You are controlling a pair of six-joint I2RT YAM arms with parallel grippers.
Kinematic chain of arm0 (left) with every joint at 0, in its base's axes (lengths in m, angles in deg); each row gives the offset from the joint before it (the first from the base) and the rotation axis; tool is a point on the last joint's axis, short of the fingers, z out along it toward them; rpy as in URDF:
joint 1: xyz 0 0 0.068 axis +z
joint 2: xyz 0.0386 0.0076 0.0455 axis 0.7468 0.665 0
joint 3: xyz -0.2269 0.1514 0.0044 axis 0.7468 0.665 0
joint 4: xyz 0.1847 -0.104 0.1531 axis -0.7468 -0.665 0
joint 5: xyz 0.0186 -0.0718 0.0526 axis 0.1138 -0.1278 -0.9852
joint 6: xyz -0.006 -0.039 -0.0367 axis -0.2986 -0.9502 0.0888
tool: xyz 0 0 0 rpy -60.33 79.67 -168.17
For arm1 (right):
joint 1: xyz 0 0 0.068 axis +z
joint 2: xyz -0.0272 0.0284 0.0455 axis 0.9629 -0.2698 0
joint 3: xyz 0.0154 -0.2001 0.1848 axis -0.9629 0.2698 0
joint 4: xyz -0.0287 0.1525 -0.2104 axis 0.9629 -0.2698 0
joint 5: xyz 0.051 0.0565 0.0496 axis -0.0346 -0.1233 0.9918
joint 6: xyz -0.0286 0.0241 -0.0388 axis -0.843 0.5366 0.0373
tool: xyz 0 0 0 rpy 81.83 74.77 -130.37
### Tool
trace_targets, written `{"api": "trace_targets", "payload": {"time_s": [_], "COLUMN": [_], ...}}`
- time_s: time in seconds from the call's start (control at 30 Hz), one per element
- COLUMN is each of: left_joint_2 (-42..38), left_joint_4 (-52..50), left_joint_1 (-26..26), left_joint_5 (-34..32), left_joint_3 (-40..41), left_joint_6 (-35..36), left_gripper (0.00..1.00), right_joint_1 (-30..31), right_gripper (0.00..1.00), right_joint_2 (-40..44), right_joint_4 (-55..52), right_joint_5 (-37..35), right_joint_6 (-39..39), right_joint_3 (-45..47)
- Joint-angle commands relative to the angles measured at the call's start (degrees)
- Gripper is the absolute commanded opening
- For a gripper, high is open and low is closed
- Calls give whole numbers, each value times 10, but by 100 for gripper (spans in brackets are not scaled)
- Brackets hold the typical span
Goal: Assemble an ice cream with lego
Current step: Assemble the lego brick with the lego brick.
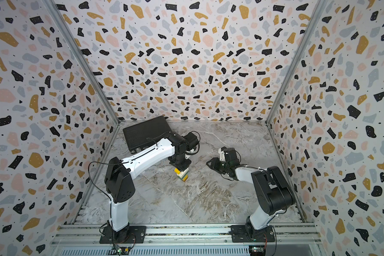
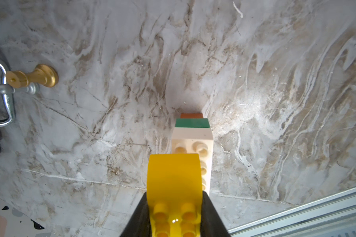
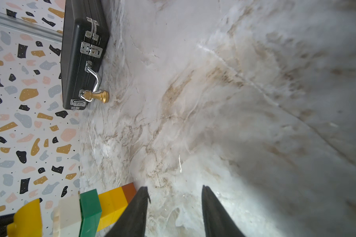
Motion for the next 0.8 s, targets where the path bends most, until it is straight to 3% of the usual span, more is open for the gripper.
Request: {"api": "trace_targets", "payload": {"time_s": [0.0,0.77], "left_joint_2": [-7,7], "left_joint_4": [8,22], "left_joint_1": [5,5], "left_joint_5": [25,38], "left_joint_3": [-1,21], "left_joint_6": [-10,-6], "left_gripper": [0,0], "right_joint_1": [7,25], "right_gripper": [46,49], "right_joint_2": [-1,-12], "right_joint_4": [-20,-49], "right_joint_5": [5,2], "right_joint_6": [-18,-41], "right_joint_3": [-20,-41]}}
